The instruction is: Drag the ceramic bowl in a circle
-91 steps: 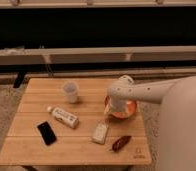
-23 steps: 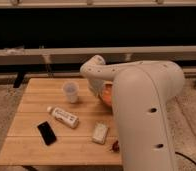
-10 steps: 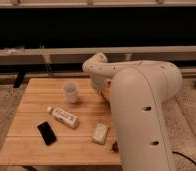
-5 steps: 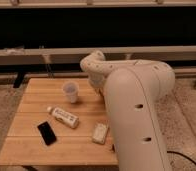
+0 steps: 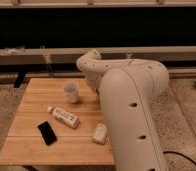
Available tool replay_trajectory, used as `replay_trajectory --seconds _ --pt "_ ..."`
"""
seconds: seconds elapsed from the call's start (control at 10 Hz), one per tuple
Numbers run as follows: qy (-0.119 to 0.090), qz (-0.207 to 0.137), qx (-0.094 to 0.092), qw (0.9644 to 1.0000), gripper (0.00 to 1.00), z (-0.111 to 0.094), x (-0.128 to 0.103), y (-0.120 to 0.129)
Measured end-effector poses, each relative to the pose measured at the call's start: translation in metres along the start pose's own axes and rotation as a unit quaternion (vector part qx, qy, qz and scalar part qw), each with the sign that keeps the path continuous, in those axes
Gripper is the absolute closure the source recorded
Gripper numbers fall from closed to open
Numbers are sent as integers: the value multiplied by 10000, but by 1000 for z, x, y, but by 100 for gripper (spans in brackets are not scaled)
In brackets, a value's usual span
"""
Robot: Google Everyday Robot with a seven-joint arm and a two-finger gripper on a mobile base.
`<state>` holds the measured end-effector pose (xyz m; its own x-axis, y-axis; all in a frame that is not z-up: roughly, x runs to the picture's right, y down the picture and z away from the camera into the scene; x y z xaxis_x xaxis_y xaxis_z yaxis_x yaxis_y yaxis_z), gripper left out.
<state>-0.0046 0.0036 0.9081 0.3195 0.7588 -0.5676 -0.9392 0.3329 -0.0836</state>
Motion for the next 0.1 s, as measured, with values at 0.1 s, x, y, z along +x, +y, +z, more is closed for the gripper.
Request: replay_trajectory --seconds 0.1 --pt "-1 -19 13 10000 71 0 -2 0"
